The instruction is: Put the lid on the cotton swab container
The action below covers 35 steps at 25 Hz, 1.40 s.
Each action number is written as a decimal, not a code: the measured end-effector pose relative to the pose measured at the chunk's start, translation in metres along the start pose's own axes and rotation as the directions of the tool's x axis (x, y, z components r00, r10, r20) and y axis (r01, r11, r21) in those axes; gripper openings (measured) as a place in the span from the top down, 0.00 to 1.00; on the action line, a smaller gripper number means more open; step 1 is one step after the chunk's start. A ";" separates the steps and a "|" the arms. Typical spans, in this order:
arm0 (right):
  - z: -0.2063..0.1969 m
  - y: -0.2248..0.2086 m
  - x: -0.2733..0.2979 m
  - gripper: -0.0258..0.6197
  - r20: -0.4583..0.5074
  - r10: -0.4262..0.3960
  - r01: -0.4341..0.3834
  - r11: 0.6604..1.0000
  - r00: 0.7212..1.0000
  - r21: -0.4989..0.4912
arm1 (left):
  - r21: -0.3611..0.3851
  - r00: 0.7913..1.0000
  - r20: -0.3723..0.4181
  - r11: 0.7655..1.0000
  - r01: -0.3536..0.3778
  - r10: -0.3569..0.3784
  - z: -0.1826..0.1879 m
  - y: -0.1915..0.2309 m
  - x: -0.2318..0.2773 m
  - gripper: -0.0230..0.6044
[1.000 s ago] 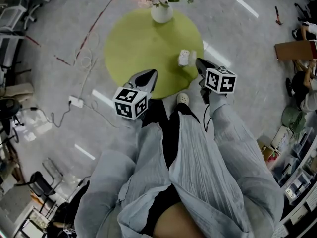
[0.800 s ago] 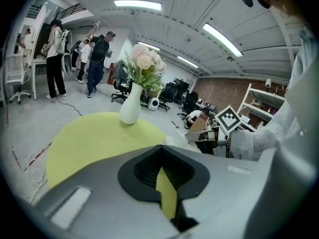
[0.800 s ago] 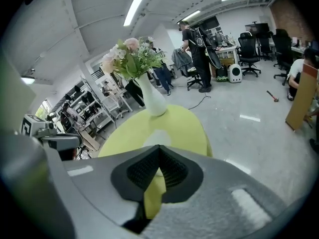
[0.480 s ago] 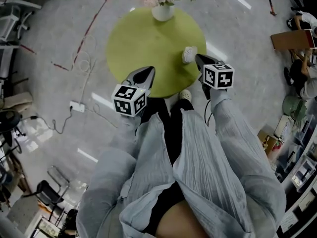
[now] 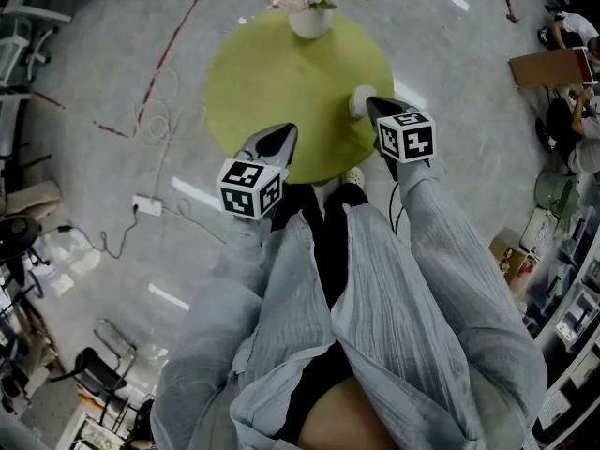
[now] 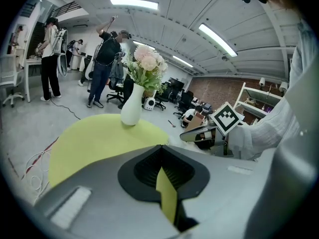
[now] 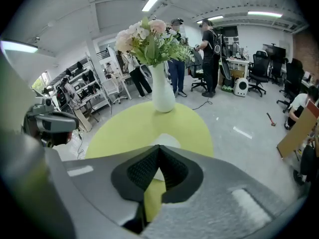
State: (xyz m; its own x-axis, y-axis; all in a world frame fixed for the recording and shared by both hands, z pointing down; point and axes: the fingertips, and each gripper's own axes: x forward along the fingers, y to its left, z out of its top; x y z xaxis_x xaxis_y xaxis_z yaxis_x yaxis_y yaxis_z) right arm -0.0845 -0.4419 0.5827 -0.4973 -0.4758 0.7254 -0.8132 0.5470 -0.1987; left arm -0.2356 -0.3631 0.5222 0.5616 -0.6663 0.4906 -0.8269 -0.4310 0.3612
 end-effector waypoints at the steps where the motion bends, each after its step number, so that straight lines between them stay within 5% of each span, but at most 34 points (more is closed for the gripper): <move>1: 0.000 0.001 0.001 0.96 -0.004 -0.001 0.001 1.000 1.000 -0.006 | -0.003 1.000 0.000 1.000 -0.001 0.001 -0.001 0.001 -0.001 0.94; 16: -0.002 0.006 0.010 0.96 -0.040 -0.014 0.012 0.999 0.999 -0.049 | -0.038 1.000 0.018 0.999 -0.007 0.007 -0.006 0.013 -0.005 0.94; 30: -0.005 0.007 0.016 0.96 -0.216 -0.055 0.036 0.995 0.975 -0.093 | -0.013 1.000 0.019 1.000 0.019 -0.019 0.000 0.020 0.000 0.94; 35: -0.005 0.005 0.014 0.96 -0.180 -0.066 0.056 0.997 0.982 -0.061 | -0.005 0.998 0.038 0.999 0.042 -0.042 0.007 0.015 0.000 0.94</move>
State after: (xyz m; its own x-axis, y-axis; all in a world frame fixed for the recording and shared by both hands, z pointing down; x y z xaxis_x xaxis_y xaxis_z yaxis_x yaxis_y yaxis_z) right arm -0.0942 -0.4424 0.5955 -0.3799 -0.3797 0.8435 -0.8199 0.5605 -0.1170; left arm -0.2478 -0.3737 0.5224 0.5943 -0.6700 0.4449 -0.8023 -0.4558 0.3854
